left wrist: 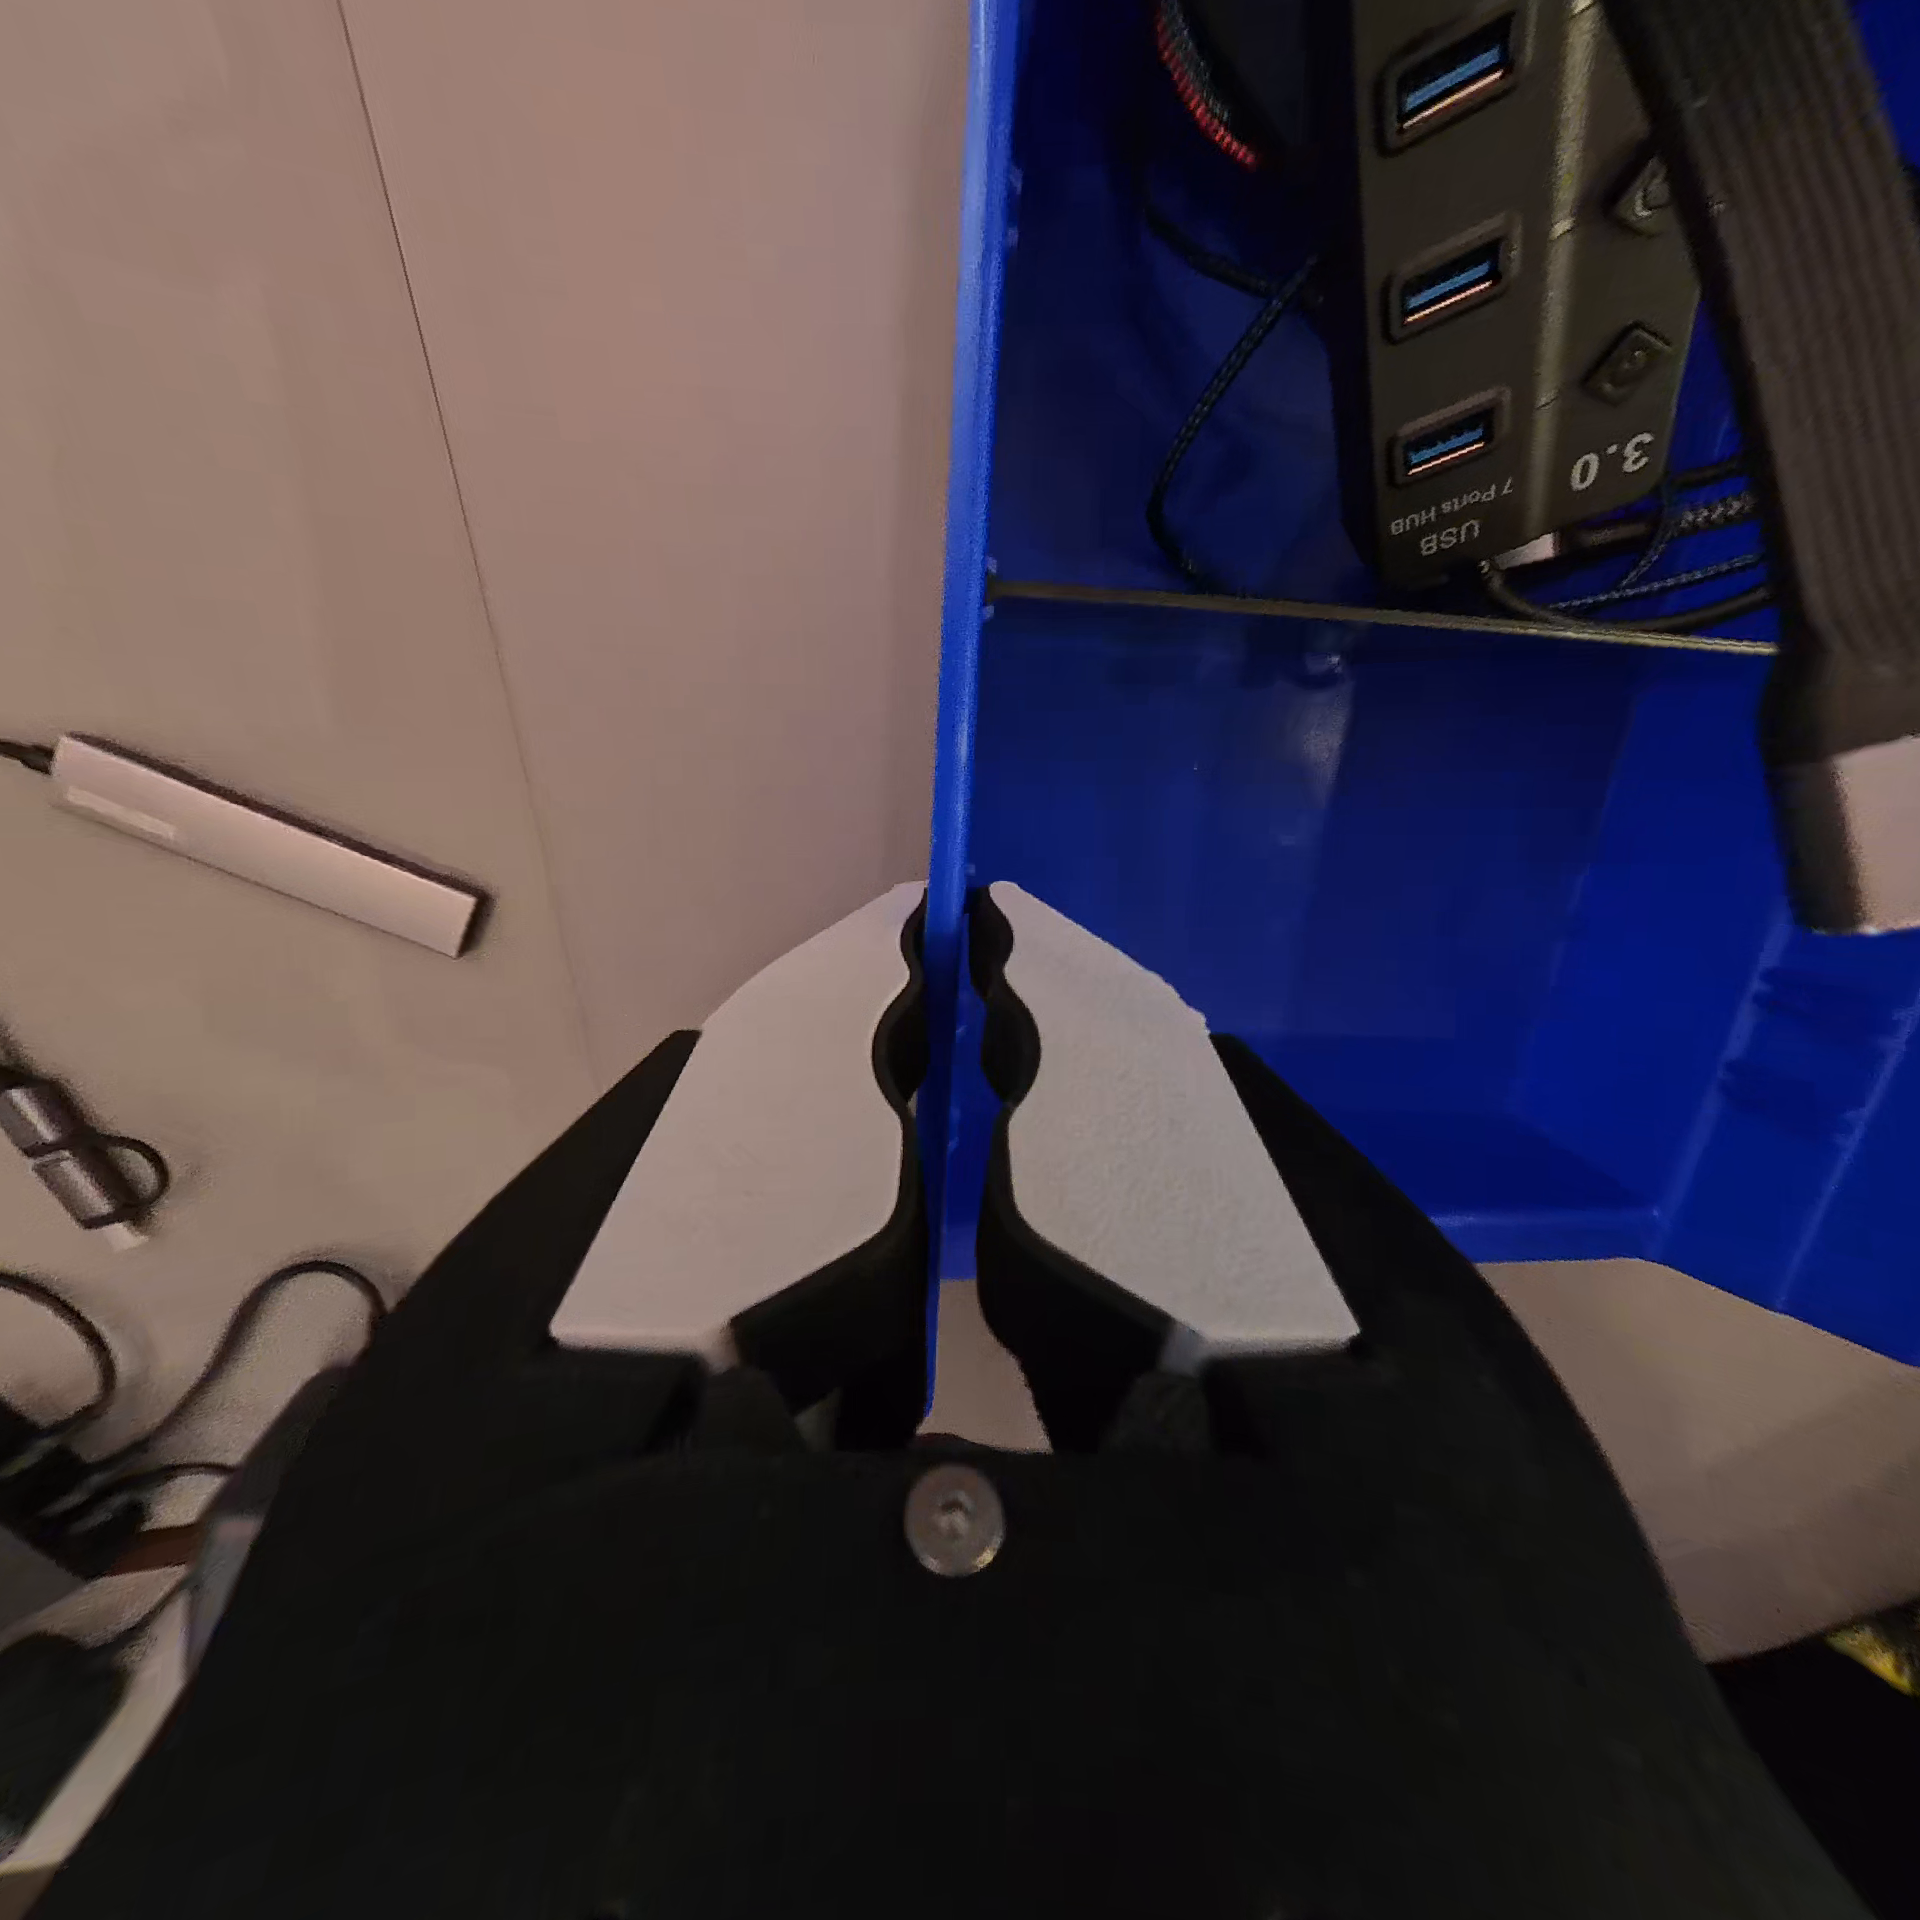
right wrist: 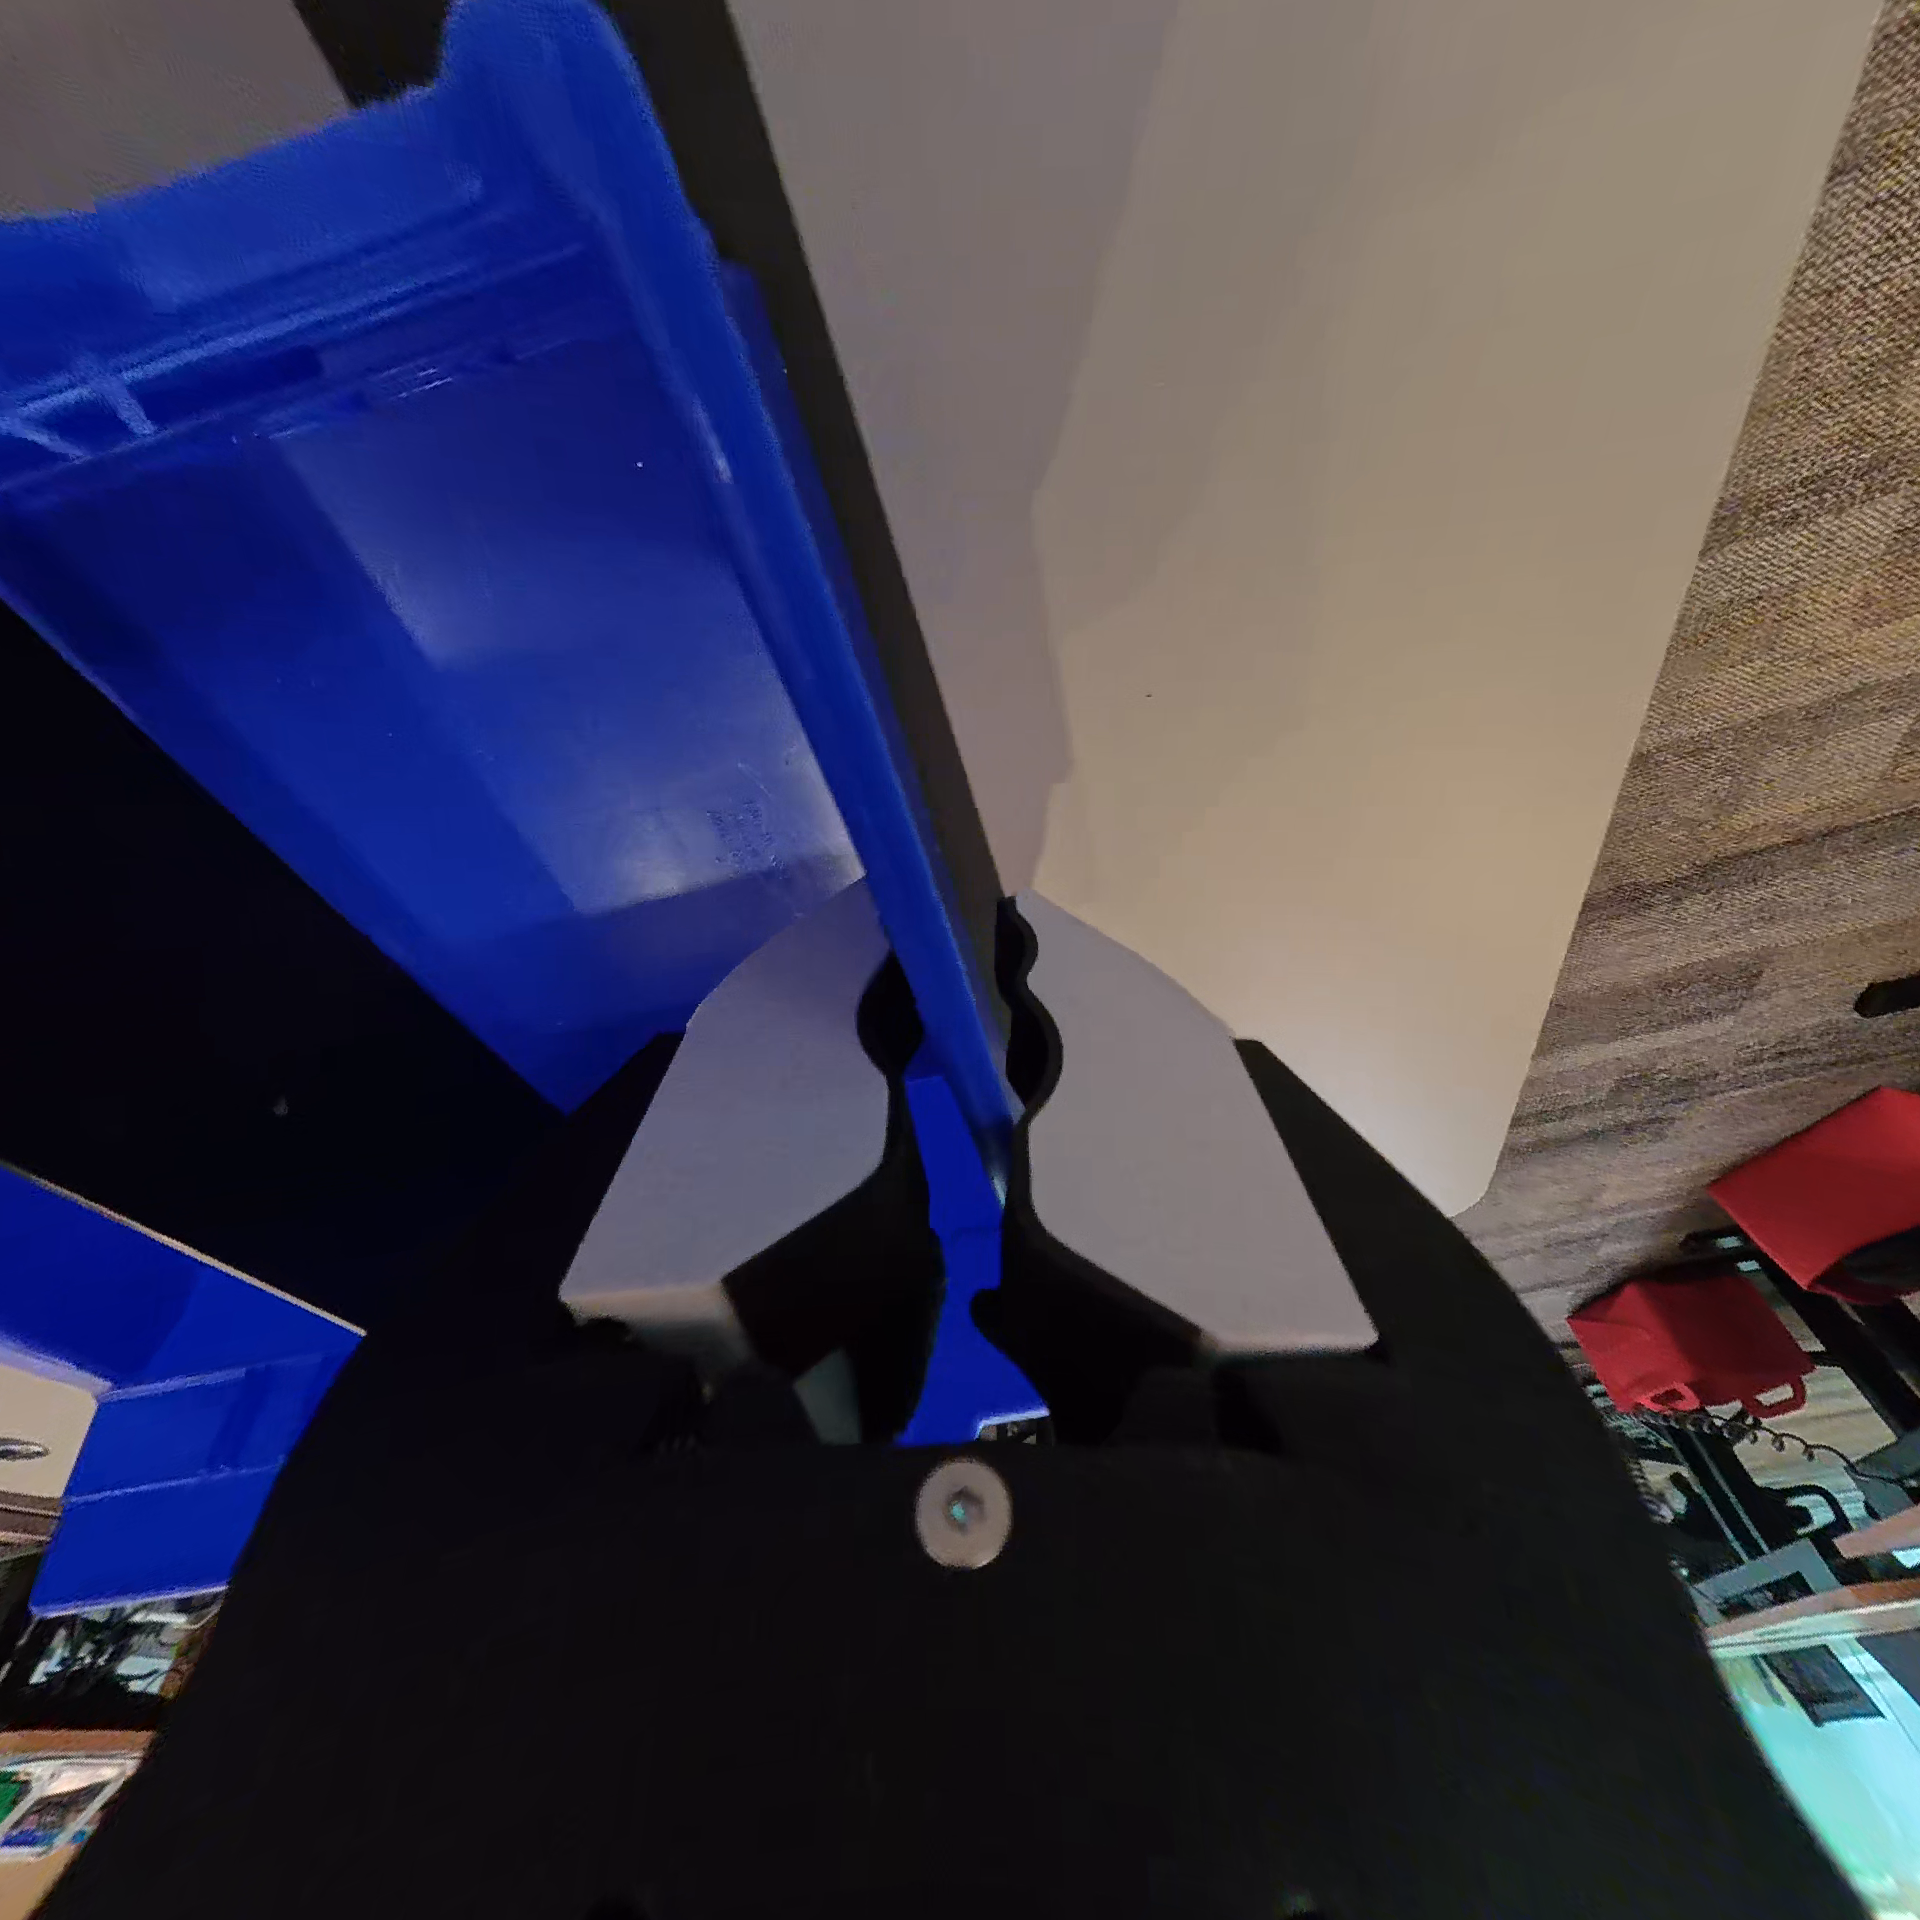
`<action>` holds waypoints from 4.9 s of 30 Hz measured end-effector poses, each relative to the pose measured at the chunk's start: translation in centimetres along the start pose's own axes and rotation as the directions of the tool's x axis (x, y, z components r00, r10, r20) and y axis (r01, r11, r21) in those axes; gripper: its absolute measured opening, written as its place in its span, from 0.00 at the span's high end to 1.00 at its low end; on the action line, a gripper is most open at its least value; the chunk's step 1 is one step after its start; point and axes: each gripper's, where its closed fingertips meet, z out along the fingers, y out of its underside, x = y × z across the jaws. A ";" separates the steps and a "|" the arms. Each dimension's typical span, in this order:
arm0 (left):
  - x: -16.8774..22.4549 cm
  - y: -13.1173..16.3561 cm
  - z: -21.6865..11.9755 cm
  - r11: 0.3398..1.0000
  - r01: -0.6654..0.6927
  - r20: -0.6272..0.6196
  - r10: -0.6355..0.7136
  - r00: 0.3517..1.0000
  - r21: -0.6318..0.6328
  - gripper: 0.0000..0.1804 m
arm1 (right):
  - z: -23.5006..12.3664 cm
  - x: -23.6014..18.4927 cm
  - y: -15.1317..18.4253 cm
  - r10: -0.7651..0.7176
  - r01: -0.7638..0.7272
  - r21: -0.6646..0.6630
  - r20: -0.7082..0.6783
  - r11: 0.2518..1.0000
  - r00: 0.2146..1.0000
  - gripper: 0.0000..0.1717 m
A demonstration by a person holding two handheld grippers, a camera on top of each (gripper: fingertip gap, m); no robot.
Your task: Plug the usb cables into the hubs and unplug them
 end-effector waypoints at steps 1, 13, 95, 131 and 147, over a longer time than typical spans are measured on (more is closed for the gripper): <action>0.2 0.3 -0.1 0.999 0.011 0.005 -0.012 1.000 0.035 0.97 | 0.0 0.1 0.0 0.002 -0.002 0.000 0.004 1.000 1.000 0.92; 1.5 0.1 0.1 0.962 0.146 -0.014 -0.147 0.989 0.230 0.97 | 0.0 0.4 -0.3 -0.011 0.011 0.007 -0.006 1.000 1.000 0.92; 35.0 4.4 -3.5 0.580 -0.306 -0.048 0.514 0.856 0.755 0.56 | -1.4 -39.3 -17.5 0.340 -0.314 0.771 0.135 0.553 0.931 0.26; 8.4 -14.1 4.4 0.915 0.172 0.002 -0.185 0.983 0.365 0.71 | -1.5 -39.6 -17.7 0.318 -0.298 0.778 0.133 0.553 0.939 0.29; 9.8 -13.7 -7.1 0.711 0.021 0.037 -0.067 0.997 0.702 0.72 | -1.5 -39.6 -17.7 0.318 -0.298 0.778 0.134 0.553 0.939 0.29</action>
